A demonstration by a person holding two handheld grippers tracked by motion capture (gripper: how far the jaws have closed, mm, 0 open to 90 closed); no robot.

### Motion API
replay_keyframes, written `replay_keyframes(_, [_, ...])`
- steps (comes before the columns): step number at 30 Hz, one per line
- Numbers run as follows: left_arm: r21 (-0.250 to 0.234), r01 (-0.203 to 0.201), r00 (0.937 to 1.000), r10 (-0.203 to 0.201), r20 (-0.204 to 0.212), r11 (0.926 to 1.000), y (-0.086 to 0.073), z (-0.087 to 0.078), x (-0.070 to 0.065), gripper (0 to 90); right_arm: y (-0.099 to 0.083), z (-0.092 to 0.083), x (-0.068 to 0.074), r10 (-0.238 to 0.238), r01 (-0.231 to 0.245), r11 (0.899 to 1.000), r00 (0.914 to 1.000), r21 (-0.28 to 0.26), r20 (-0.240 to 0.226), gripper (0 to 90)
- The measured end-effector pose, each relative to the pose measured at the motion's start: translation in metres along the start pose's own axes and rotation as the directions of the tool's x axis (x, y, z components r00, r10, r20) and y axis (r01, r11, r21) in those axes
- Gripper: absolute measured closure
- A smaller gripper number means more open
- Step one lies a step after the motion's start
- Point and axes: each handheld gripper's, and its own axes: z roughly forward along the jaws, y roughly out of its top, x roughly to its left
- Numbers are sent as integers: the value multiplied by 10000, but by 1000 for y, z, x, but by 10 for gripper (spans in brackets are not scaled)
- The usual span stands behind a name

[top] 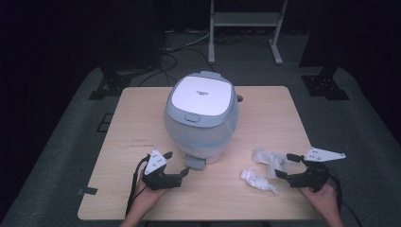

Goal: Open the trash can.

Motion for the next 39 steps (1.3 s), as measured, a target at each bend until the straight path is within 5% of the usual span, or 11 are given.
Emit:
replay_keyframes(4, [320,144,9996,-152,252,9994,0,9,-2,267,1,1,0,-18,18,10000,10000,42,15,131])
replay_keyframes(8, [627,-86,9995,66,316,9980,3,21,-4,293,1,2,1,-125,124,9999,9999,56,46,131])
replay_keyframes(15, [1128,-637,9975,599,368,9916,5,41,-9,498,1,-2,0,-93,93,10000,9999,-14,82,131])
replay_keyframes(21, [1254,-725,9972,694,286,9895,6,49,-10,625,2,-1,0,-110,109,9999,9999,40,68,131])
replay_keyframes(28, [1574,-732,9972,697,277,9848,8,60,-7,672,3,-1,0,-181,181,9998,9997,39,139,131])
replay_keyframes(39, [908,-600,9979,573,316,9941,-3,60,-7,659,5,-2,1,-384,378,9990,9989,242,260,137])
